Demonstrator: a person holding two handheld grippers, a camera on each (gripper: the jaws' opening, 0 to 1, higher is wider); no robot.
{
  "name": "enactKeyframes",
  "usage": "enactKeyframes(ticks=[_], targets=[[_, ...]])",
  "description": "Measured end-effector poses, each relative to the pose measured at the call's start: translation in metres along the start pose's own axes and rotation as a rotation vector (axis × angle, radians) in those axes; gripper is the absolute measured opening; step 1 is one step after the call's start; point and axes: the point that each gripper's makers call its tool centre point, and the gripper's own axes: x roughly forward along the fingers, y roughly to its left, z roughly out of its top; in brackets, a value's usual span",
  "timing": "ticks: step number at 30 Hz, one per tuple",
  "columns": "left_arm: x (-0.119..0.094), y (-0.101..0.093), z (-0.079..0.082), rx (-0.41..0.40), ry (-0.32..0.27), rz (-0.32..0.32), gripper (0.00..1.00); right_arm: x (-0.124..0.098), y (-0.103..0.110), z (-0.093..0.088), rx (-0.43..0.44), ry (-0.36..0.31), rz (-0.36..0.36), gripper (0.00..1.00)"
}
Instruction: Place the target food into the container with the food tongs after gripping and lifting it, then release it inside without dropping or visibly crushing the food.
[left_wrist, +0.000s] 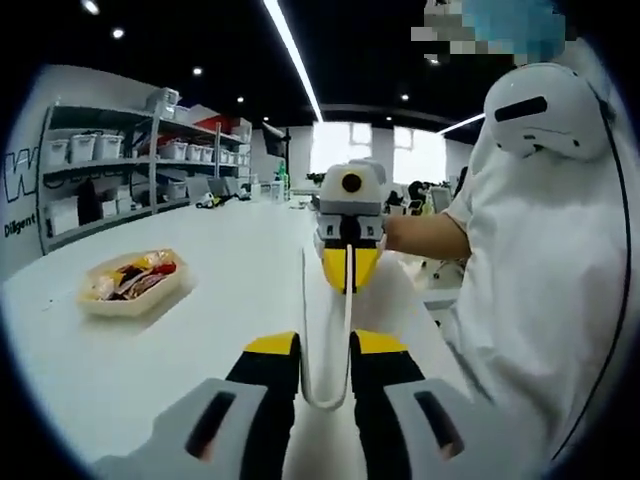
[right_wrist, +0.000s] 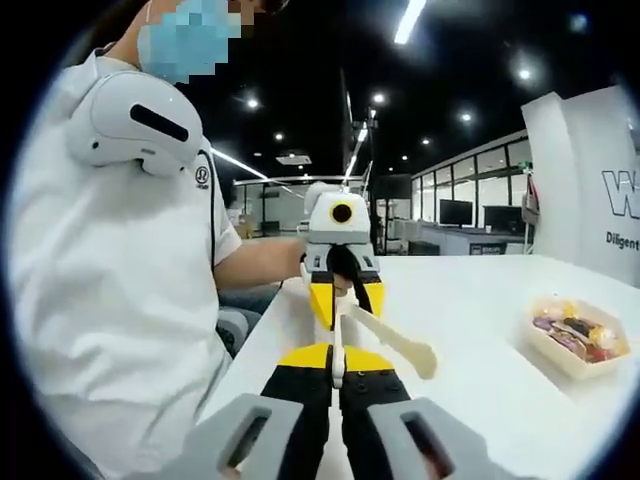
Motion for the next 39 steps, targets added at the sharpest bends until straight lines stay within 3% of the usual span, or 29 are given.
enactKeyframes(ticks=[15,39], targets=[[-0.003,0.005,-0.003,-0.034,0.015,0.014,0.18,0.0,-0.004,-0.001,-0.018,-0.01,-0.004,0.0],[0.002,0.017,-0.013,-0.003,0.083,0.041,0.18,-0.003,-0.014,-0.011,-0.022,0.013,-0.035,0.0]])
